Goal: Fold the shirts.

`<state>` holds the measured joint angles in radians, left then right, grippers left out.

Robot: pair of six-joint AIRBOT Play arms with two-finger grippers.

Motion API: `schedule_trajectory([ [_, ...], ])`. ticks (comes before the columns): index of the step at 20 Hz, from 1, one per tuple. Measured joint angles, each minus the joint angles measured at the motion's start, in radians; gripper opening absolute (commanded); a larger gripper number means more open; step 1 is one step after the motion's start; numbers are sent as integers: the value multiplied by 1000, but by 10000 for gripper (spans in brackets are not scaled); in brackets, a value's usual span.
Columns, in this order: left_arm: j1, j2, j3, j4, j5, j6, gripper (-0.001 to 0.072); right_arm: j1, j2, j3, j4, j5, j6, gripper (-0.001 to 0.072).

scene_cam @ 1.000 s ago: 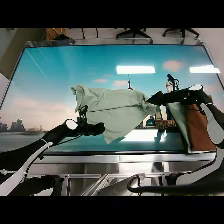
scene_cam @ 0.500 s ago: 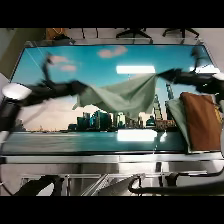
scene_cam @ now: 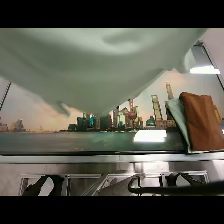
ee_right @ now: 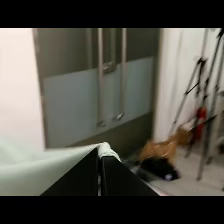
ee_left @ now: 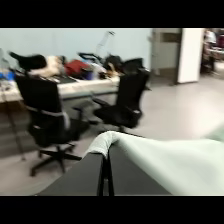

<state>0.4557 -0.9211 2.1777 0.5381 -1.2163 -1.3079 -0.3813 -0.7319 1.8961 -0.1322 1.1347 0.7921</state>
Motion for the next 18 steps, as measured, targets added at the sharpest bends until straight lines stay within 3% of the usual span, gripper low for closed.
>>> schedule_trajectory([
  [4,80,56,-214,-78,-5,29,11,-2,-29,33,-44,-30,3,14],
  [8,-42,1,-488,-116,16,113,12,55,-222,40,-34,56,7,14],
  [13,-280,-269,-701,8,99,170,13,282,-611,41,-165,85,12,14],
  [17,-348,-534,-785,102,175,190,13,393,-918,42,-246,16,53,17],
  [18,-350,-594,-787,111,188,195,13,403,-970,42,-254,2,67,85],
])
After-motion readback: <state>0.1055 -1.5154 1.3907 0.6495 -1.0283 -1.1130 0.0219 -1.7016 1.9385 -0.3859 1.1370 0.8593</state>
